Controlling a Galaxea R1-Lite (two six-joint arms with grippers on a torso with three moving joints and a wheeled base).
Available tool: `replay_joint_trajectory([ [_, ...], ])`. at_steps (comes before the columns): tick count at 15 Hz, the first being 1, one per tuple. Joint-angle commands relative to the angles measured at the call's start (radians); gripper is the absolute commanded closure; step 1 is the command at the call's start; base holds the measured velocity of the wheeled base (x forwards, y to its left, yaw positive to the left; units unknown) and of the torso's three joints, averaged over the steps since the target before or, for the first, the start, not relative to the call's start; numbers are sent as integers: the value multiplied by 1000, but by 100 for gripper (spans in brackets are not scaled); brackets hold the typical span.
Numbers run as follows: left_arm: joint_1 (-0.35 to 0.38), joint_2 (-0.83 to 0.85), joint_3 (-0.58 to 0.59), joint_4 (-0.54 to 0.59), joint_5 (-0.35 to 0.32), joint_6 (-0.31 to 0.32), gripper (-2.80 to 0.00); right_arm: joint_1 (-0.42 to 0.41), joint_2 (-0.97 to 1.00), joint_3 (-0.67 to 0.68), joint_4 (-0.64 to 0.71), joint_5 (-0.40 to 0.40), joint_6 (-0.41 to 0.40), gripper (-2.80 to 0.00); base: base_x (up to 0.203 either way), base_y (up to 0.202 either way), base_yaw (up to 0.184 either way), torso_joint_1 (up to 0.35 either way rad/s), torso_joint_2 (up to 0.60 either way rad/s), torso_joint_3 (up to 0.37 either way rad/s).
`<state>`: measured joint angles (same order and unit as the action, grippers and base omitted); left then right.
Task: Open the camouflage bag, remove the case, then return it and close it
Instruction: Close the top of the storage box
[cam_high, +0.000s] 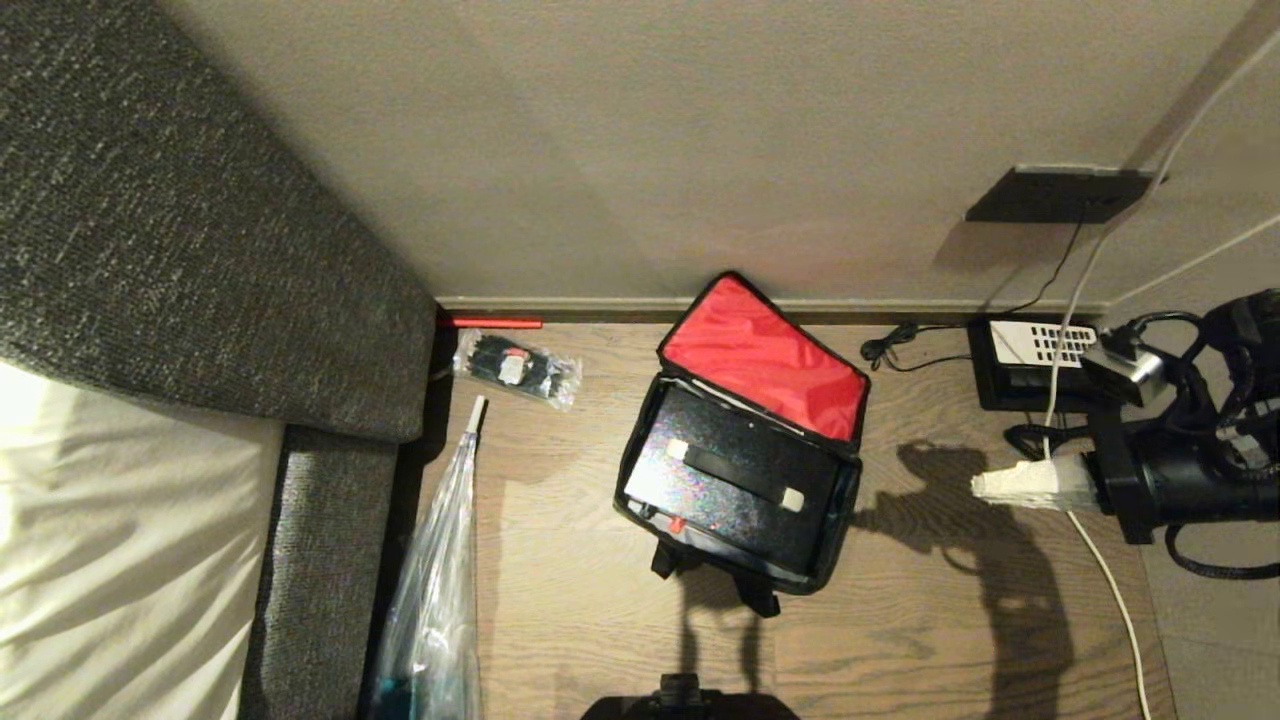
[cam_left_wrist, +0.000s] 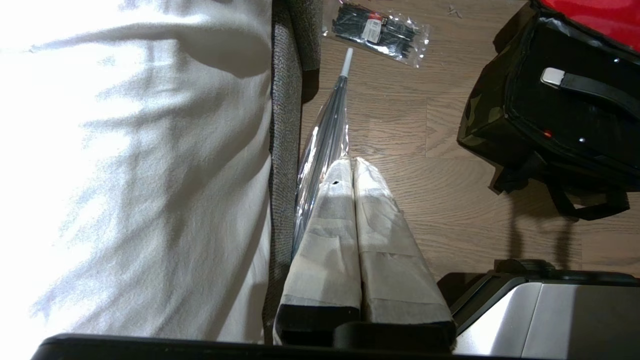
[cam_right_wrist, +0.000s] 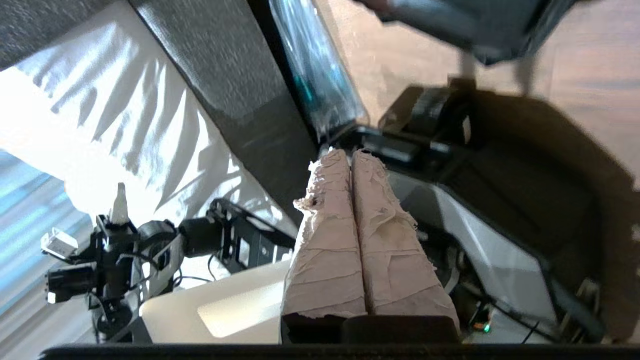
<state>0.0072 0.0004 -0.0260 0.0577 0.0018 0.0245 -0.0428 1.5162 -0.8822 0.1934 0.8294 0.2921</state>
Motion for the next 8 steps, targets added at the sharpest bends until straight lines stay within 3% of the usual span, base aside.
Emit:
replay_joint_trajectory([
  [1,0,0,0,0,1,-2,0,0,-4,19,-3,4,1,0,0,0,0,0,0,0],
  [5,0,0,-2,7,1,-3,0,0,27,-9,-13,5,1,0,0,0,0,0,0,0],
  [8,0,0,0,2,1,-14,0,1,31,-5,-17,7,0,0,0,0,0,0,2,-123],
])
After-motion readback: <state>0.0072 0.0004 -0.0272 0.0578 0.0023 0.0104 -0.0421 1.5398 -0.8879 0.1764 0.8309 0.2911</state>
